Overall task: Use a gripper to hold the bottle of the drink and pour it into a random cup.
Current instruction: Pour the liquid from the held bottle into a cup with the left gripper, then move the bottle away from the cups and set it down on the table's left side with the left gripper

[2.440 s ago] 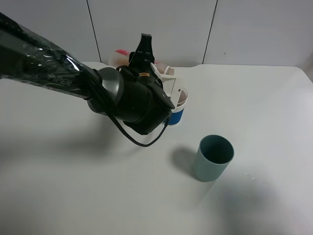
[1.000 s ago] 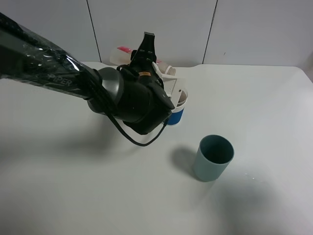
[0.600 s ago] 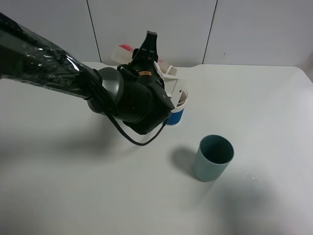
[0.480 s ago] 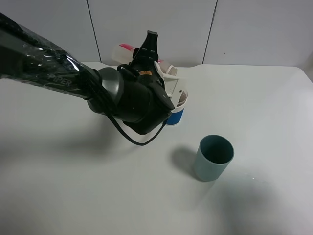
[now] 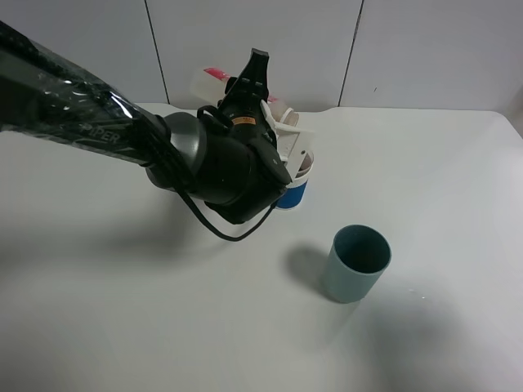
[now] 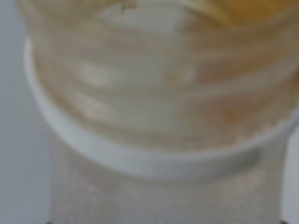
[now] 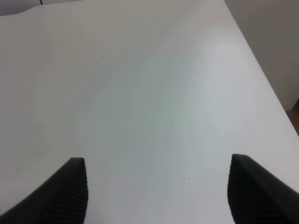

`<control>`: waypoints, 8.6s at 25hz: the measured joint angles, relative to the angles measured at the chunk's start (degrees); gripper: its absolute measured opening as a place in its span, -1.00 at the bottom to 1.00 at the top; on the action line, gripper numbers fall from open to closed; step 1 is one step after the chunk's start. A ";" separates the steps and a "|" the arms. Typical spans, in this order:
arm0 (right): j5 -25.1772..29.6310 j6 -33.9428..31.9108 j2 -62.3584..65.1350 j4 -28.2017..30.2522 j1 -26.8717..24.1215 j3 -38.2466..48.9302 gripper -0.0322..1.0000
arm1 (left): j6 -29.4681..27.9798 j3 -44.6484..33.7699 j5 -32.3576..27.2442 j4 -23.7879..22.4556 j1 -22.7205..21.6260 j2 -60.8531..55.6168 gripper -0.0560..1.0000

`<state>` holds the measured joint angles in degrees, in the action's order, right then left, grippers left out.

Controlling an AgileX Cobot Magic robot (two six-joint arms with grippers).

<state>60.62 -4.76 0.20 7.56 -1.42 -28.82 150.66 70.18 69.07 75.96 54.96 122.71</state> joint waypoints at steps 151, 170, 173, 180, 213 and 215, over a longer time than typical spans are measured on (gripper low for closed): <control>0.00 0.00 0.00 0.00 0.00 0.00 0.29 | -146.51 -40.50 -50.21 -66.78 -39.60 -42.96 -0.20; 0.00 0.00 0.00 0.00 0.00 0.00 0.29 | -155.51 -51.95 -27.41 -78.59 -39.60 -38.61 -0.20; 0.00 0.00 0.00 0.00 0.00 0.00 0.29 | -155.51 -51.95 -24.92 -78.59 -39.60 -34.38 -0.20; 0.00 0.00 0.00 0.00 0.00 0.00 0.29 | -155.51 -51.99 -16.00 -79.89 -39.60 -25.47 -0.20; 0.00 0.00 0.00 0.00 0.00 0.00 0.29 | -149.13 -52.23 -9.91 -81.02 -39.60 -17.93 -0.21; 0.00 0.00 0.00 0.00 0.00 0.00 0.29 | -148.69 -52.23 -9.90 -81.07 -39.60 -17.93 -0.21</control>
<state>60.62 -4.76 0.20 7.56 -1.42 -28.82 1.97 17.94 59.16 -5.12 15.36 104.77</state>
